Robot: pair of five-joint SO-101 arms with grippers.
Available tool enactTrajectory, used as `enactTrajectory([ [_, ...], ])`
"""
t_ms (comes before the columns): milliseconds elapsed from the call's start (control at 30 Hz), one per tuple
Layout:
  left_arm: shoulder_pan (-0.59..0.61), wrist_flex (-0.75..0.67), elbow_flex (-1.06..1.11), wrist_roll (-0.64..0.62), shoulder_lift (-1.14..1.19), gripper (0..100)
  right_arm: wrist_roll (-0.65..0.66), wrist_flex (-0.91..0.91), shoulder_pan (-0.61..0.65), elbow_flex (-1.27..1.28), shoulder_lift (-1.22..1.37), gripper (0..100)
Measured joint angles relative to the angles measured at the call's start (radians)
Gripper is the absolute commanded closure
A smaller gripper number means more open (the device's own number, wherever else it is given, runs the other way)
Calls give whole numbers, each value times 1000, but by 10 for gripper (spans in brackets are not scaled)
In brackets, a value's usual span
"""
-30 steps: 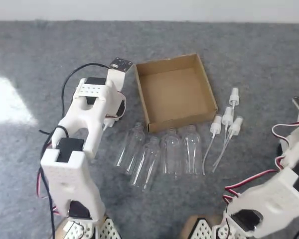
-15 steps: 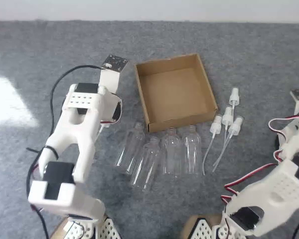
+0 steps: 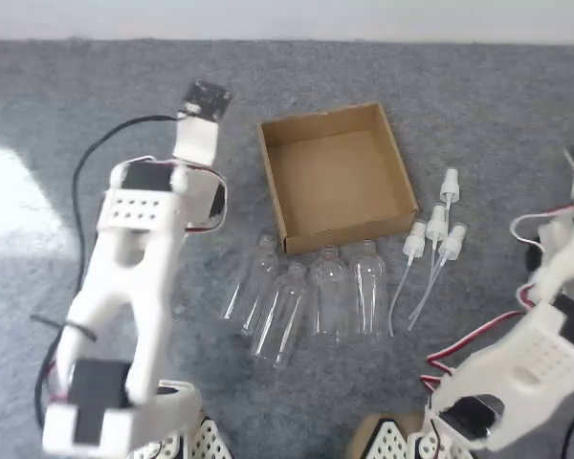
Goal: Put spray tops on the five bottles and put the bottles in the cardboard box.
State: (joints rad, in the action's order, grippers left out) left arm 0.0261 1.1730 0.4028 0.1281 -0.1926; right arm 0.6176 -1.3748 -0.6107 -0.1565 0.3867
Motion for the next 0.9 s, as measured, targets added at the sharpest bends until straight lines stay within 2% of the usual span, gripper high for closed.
enactTrajectory([
  [133,0,40,0,-21,-184,991,-84,-54,150,-34,-172,992],
  [333,0,57,2,-91,-446,991,-232,-34,516,84,-509,992],
  [633,3,57,-213,-255,-652,991,-387,290,1106,620,-933,992],
  [800,3,57,-295,-400,-674,991,-411,479,1301,836,-1056,992],
  [900,3,57,-298,-457,-674,991,-411,528,1390,898,-1096,992],
])
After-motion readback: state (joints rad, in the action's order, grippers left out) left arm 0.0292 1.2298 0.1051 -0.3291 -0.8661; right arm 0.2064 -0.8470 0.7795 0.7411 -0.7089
